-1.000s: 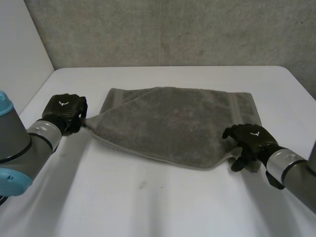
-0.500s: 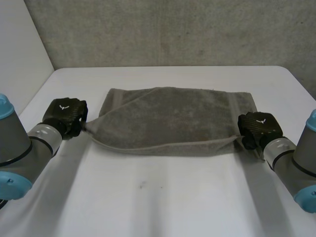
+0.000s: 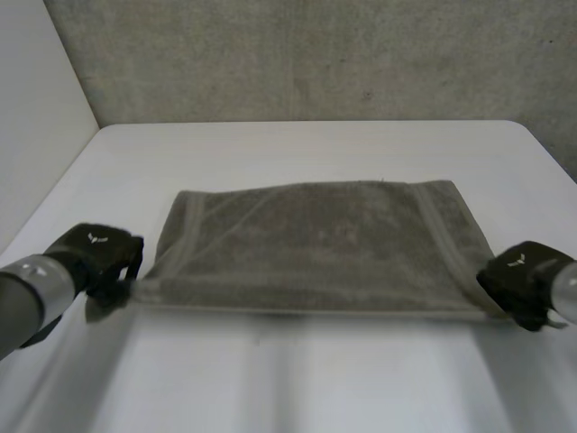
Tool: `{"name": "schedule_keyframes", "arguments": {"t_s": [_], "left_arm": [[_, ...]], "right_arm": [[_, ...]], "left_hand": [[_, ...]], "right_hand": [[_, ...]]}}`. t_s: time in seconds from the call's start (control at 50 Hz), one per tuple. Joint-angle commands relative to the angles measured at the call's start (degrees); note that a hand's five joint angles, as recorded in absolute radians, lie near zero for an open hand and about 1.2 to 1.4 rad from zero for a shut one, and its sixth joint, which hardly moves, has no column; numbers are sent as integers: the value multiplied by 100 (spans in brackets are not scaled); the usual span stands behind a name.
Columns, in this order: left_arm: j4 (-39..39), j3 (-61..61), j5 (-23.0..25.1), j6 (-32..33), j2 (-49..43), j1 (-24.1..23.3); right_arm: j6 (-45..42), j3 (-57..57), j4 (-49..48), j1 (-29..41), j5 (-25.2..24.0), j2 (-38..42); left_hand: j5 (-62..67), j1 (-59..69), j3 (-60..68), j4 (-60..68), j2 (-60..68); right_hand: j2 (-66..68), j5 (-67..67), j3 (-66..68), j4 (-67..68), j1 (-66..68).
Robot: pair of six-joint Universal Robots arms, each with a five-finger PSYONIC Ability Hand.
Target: Fold the towel.
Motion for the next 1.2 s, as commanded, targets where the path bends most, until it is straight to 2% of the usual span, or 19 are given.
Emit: {"name": "schedule_keyframes", "arguments": {"t_s": [0.02, 0.1, 0.2, 0.24, 0.28, 0.32, 0.34, 0.38, 0.42, 0.5, 0.68, 0.86, 0.88, 0.9, 0.92, 0.94, 0.96, 1.08, 1.2], "left_arm": [[-855, -395, 0, 918, 730, 70], [-891, -484, -9, 1271, 819, -26], [-689, -229, 0, 1272, 547, -105], [-462, 208, -27, 1245, -30, -350], [-461, 211, -27, 1245, -33, -352], [-251, 937, -79, 1237, -777, -518], [-250, 940, -79, 1237, -780, -519], [-136, 1587, -141, 1158, -1454, -571], [-118, 1921, -176, 1097, -1744, -615], [-92, 2923, -343, 807, -2641, -633], [-91, 4814, -843, 621, -4101, -782], [57, 5870, -923, 639, -4875, -791], [93, 5914, -923, 639, -4902, -791], [93, 5915, -923, 639, -4902, -791], [163, 5941, -932, 639, -4920, -791], [163, 5941, -932, 639, -4920, -791], [224, 5941, -958, 648, -4903, -791], [322, 5889, -1029, 560, -4649, -931], [365, 5477, -1002, 183, -4025, -975]], "right_arm": [[-1179, 341, 836, -348, -48, -672], [-1586, 220, 653, -305, -126, -708], [-1217, -80, -201, -278, -127, -462], [-937, -420, -848, -77, -83, 19], [-840, -684, -1130, 159, -22, 265], [-769, -939, -1376, 353, 74, 503], [-769, -941, -1378, 355, 75, 505], [-795, -1519, -1868, 705, 390, 1187], [-813, -1713, -2080, 767, 461, 1452], [-804, -2205, -2861, 821, 366, 2216], [-786, -2935, -4278, 961, 251, 3263], [-778, -3587, -4516, 1023, 14, 4012], [-760, -3709, -4525, 1031, 14, 4125], [-743, -3771, -4542, 1049, 49, 4187], [-742, -3771, -4543, 1049, 49, 4188], [-725, -3815, -4603, 1058, 58, 4196], [-725, -3815, -4604, 1058, 58, 4197], [-180, -3727, -4797, 1058, 181, 3801], [1056, -3036, -4710, 962, 233, 2802]], "left_hand": [[1127, 1388, 1029, 1023, 1028], [1127, 1388, 1029, 1023, 1028], [1127, 1388, 1029, 1023, 1028], [1127, 1388, 1029, 1023, 1028], [1127, 1388, 1029, 1023, 1028], [1127, 1388, 1029, 1023, 1028], [1127, 1388, 1029, 1023, 1028], [1127, 1388, 1029, 1023, 1028], [1127, 1388, 1029, 1023, 1028], [1127, 1388, 1029, 1023, 1028], [1127, 1388, 1029, 1023, 1028], [1127, 1388, 1029, 1023, 1028], [147, 408, 49, 43, 48], [137, 398, 39, 33, 38], [-3344, -3083, -3441, -3448, -3443], [-3378, -3118, -3476, -3482, -3477], [-5873, -5612, -5971, -5977, -5972], [-5868, -5608, -5966, -5972, -5967], [-5868, -5608, -5966, -5972, -5967]], "right_hand": [[1267, 1428, 1232, 1166, 2456], [1267, 1428, 1232, 1166, 2456], [1267, 1428, 1232, 1166, 2456], [1267, 1428, 1232, 1166, 2456], [1267, 1428, 1232, 1166, 2456], [1267, 1428, 1232, 1166, 2456], [1267, 1428, 1232, 1166, 2456], [1267, 1428, 1232, 1166, 2456], [1267, 1428, 1232, 1166, 2456], [1267, 1428, 1232, 1166, 2456], [1267, 1428, 1232, 1166, 2456], [1267, 1428, 1232, 1166, 2456], [-792, -631, -827, -893, 397], [-3960, -3799, -3995, -4061, -2771], [-3991, -3831, -4027, -4093, -2802], [-5733, -5572, -5768, -5834, -4544], [-5733, -5572, -5768, -5834, -4544], [-5733, -5572, -5768, -5834, -4544], [-5733, -5572, -5768, -5834, -4544]]}}
